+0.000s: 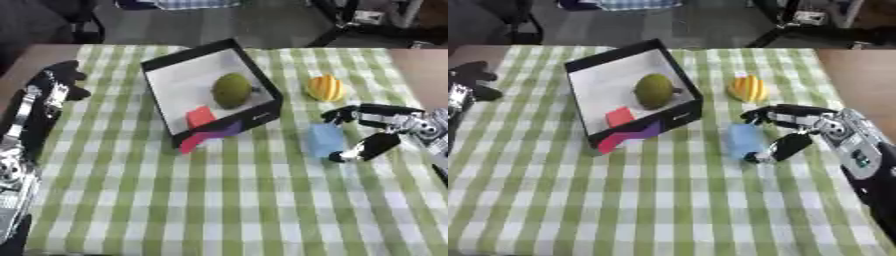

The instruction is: Pick up objects on the table and place them in the box.

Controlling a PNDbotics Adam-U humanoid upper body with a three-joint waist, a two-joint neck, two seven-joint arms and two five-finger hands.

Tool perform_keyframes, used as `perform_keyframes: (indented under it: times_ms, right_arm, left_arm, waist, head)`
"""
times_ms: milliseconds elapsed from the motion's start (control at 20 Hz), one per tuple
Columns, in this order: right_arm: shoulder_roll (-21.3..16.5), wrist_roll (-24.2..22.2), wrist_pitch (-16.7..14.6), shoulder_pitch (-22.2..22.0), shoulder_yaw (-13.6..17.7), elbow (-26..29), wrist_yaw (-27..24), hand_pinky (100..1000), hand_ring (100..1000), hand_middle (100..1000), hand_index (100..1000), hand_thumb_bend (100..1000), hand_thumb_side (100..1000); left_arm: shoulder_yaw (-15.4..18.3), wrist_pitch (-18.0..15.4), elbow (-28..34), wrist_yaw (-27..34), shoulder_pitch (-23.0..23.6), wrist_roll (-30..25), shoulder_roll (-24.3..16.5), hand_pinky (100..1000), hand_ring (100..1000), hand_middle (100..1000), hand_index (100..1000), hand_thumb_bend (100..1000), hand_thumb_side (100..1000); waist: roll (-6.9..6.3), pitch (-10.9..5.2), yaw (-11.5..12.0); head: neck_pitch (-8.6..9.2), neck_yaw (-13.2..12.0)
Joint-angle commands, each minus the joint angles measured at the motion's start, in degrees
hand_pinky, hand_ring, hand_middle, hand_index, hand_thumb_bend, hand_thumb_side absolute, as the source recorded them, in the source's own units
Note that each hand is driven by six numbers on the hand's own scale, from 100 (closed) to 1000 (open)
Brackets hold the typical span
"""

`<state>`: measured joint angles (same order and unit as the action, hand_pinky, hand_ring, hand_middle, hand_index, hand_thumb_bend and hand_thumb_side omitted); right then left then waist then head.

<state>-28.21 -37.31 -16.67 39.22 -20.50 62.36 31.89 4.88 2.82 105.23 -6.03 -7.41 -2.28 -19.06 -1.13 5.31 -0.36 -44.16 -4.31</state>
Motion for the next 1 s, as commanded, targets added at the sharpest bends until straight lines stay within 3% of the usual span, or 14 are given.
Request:
perform_keyframes:
  times_ms: [50, 200, 350, 650, 800, 1000]
  right_arm:
    - [-0.04, 0.50, -0.76, 1.17, 0.54, -0.75, 1.42, 930, 901, 875, 977, 459, 515]
    - [0.52, 1.66, -1.18, 1.24, 0.93, -1.57, 2.56, 922, 884, 834, 939, 442, 505]
    - [0.63, 4.78, -1.64, 1.28, 1.43, -1.67, 3.49, 895, 820, 666, 777, 391, 466]
    - [0.39, 19.51, -1.82, 1.25, 2.44, -0.36, 4.94, 829, 657, 356, 466, 272, 383]
    - [0.37, 24.66, -1.91, 1.27, 2.62, 0.53, 4.73, 816, 612, 288, 395, 225, 369]
    - [0.04, 26.32, -1.26, 1.78, 3.40, 3.97, 1.63, 818, 604, 284, 390, 209, 365]
  left_arm:
    - [0.34, 0.02, 0.60, -0.04, -0.32, -0.16, -0.59, 720, 610, 678, 846, 367, 866]
    - [0.37, 0.06, 0.59, -0.09, -0.30, -0.14, -0.53, 720, 610, 678, 846, 367, 865]
    - [0.40, 0.09, 0.57, -0.08, -0.22, -0.09, -0.46, 720, 609, 678, 846, 367, 866]
    - [0.37, 0.15, 0.41, 0.00, -0.17, -0.05, -0.29, 719, 609, 677, 846, 366, 865]
    - [0.36, 0.14, 0.37, 0.04, -0.17, -0.04, -0.21, 719, 609, 677, 846, 366, 865]
    - [0.44, 0.15, 0.42, 0.06, -0.14, 0.02, -0.17, 719, 609, 677, 846, 366, 865]
  waist:
    - [-0.11, -0.23, 0.04]
    - [-0.16, -0.22, 0.09]
    - [-0.15, -0.23, 0.12]
    - [-0.13, -0.26, 0.07]
    - [-0.16, -0.21, 0.09]
    - [-0.18, -0.15, 0.18]
  head:
    - [0.04, 0.12]
    - [0.04, 0.18]
    - [0.04, 0.13]
    - [0.04, 0.12]
    - [0.04, 0.17]
    - [0.04, 0.21]
